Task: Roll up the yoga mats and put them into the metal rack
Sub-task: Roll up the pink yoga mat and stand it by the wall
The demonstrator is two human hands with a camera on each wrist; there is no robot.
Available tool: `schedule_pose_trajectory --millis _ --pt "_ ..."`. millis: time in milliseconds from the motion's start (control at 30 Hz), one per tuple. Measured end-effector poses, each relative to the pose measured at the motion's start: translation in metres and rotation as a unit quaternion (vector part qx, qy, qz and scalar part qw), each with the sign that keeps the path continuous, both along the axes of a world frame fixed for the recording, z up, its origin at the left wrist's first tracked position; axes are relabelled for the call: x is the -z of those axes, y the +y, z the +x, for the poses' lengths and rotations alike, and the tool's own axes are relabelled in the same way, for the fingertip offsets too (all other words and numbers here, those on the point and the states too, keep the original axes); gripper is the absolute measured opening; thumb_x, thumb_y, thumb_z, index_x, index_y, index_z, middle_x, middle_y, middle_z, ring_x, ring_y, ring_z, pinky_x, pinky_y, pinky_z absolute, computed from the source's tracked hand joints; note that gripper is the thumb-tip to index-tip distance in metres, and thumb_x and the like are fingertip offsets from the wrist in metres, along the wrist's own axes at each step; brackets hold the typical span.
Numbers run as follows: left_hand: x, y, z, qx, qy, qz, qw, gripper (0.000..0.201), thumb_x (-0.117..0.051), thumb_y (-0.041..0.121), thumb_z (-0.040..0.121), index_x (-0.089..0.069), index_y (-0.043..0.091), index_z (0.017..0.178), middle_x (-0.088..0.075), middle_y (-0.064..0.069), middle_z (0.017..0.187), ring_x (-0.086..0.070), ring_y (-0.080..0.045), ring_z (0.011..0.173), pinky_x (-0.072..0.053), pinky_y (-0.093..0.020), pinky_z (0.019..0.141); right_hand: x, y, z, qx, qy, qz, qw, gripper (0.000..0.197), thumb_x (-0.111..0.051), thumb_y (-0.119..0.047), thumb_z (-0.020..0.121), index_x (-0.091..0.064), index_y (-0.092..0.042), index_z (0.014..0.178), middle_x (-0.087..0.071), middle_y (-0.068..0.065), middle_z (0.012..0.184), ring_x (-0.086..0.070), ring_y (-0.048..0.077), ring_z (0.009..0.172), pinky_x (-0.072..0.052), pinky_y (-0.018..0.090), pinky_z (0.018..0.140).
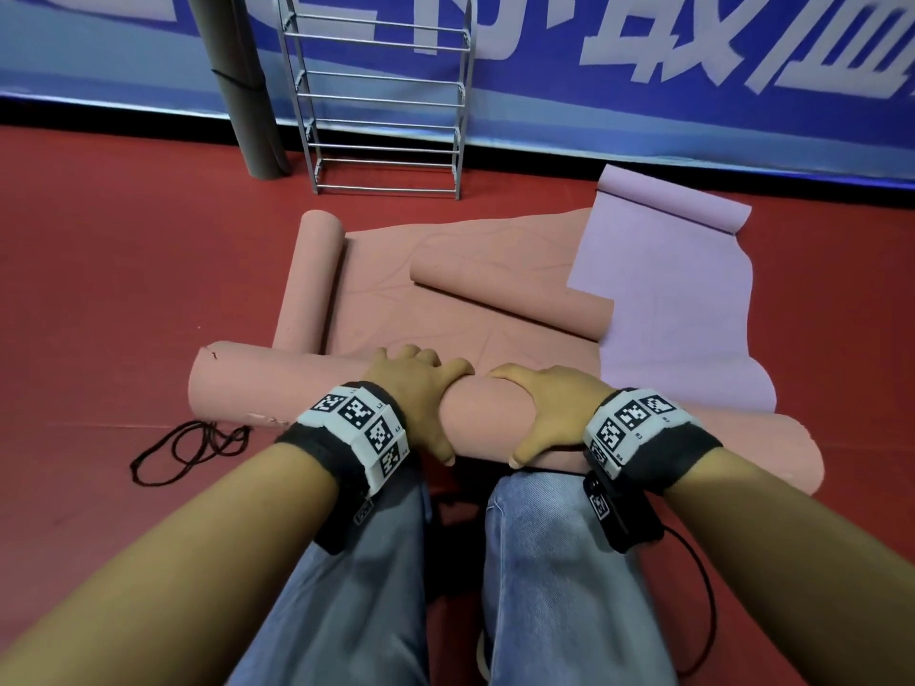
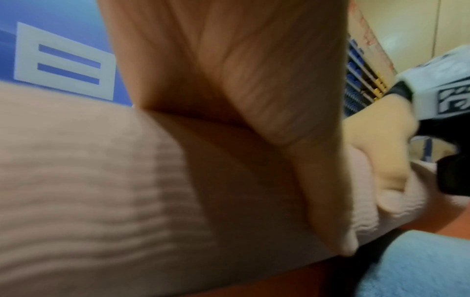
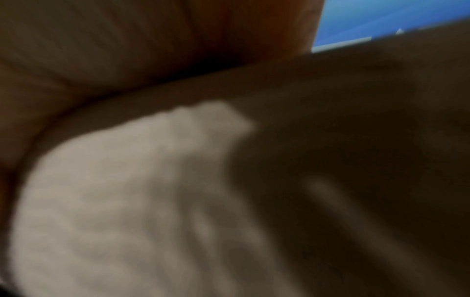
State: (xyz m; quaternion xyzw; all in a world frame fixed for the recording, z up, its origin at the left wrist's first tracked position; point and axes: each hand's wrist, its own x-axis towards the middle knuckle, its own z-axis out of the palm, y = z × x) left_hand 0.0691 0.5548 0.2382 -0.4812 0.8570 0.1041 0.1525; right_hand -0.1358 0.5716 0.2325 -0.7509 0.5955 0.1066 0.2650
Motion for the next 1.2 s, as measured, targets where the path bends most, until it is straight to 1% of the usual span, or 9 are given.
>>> schedule_pose_trajectory --millis 167,300,433,533,700,800,967,1100,1200 --pt "0.001 0.003 -0.003 0.006 -0.019 -0.009 1.0 0.114 -0.086 0.054 0.05 -0.02 0.042 0.143 -0.047 -0.002 0.131 -0.048 -0.026 0.121 -0.034 -0.051 0.099 -0.007 -0.008 -0.002 0.028 -0.03 0.019 0.999 0.097 -0.089 -0.043 0.055 -0.04 -0.043 0.138 -0.059 -0.008 0.105 -0.058 0.016 0.099 -0.048 0.026 0.089" --pt "0.001 -0.005 -0.004 -0.011 -0.006 0.025 1.0 0.093 -0.083 0.048 0.053 -0.033 0.042 0.131 -0.058 0.002 0.112 -0.059 -0.024 0.104 -0.042 -0.041 0.085 -0.001 -0.002 0.001 0.023 -0.015 0.003 1.0 0.105 -0.086 -0.049 0.059 -0.028 -0.041 0.146 -0.051 -0.002 0.129 -0.051 0.021 0.117 -0.043 0.036 0.1" --pt "-0.007 -0.017 -0.003 -0.05 0.029 0.105 0.993 0.08 -0.08 0.041 0.048 -0.043 0.042 0.119 -0.064 0.007 0.094 -0.062 -0.018 0.085 -0.056 -0.036 0.08 0.005 0.012 0.006 -0.023 0.084 -0.086 0.993 0.122 -0.083 -0.061 0.055 -0.011 -0.041 0.151 -0.047 0.001 0.133 -0.049 0.026 0.119 -0.043 0.042 0.096" --pt "-0.004 -0.023 -0.005 -0.05 0.03 0.13 0.99 0.075 -0.082 0.036 0.049 -0.047 0.039 0.116 -0.064 0.005 0.091 -0.063 -0.018 0.084 -0.057 -0.038 0.081 0.013 0.02 0.011 -0.02 0.109 -0.114 0.987 0.125 -0.084 -0.054 0.054 -0.005 -0.044 0.15 -0.053 0.002 0.124 -0.054 0.026 0.11 -0.045 0.041 0.09" --pt "-0.002 -0.022 -0.009 -0.035 0.018 0.11 0.993 0.05 -0.08 0.033 0.056 -0.054 0.03 0.098 -0.067 0.004 0.087 -0.065 -0.017 0.082 -0.058 -0.035 0.078 -0.004 0.016 0.009 -0.022 0.084 -0.105 0.991 0.095 -0.08 -0.036 0.063 -0.029 -0.039 0.143 -0.056 -0.001 0.09 -0.058 0.023 0.088 -0.042 0.028 0.07" --pt "-0.008 -0.022 -0.009 -0.016 0.001 0.106 0.994 0.042 -0.082 0.032 0.063 -0.057 0.031 0.096 -0.068 0.003 0.098 -0.065 -0.016 0.087 -0.055 -0.028 0.077 -0.015 0.012 0.008 -0.029 0.069 -0.09 0.993 0.087 -0.079 -0.032 0.065 -0.036 -0.038 0.14 -0.054 -0.002 0.085 -0.052 0.021 0.081 -0.043 0.026 0.07" --pt "-0.026 -0.033 -0.01 -0.036 0.014 0.17 0.985 0.044 -0.081 0.027 0.076 -0.067 0.017 0.116 -0.068 -0.002 0.113 -0.066 -0.02 0.105 -0.054 -0.03 0.085 -0.041 0.004 0.003 -0.048 0.034 -0.03 0.998 0.076 -0.087 -0.028 0.061 -0.05 -0.035 0.126 -0.06 -0.002 0.089 -0.059 0.021 0.087 -0.049 0.028 0.077" --pt "-0.043 -0.042 -0.001 -0.07 0.03 0.407 0.91 0.071 -0.097 0.026 0.045 -0.072 0.011 0.11 -0.068 -0.017 0.117 -0.064 -0.03 0.111 -0.05 -0.046 0.1 -0.053 -0.008 -0.003 -0.033 -0.033 0.06 0.997 0.057 -0.092 -0.019 0.057 -0.053 -0.035 0.096 -0.067 -0.002 0.095 -0.063 0.019 0.092 -0.051 0.032 0.082" --pt "-0.039 -0.041 0.0 -0.075 0.052 0.335 0.938 0.105 -0.091 0.044 0.029 -0.049 0.031 0.124 -0.062 -0.003 0.12 -0.061 -0.025 0.111 -0.051 -0.045 0.099 -0.042 -0.01 -0.009 0.006 -0.049 0.099 0.994 0.06 -0.092 -0.02 0.056 -0.055 -0.033 0.101 -0.067 -0.004 0.098 -0.062 0.017 0.095 -0.05 0.03 0.086"
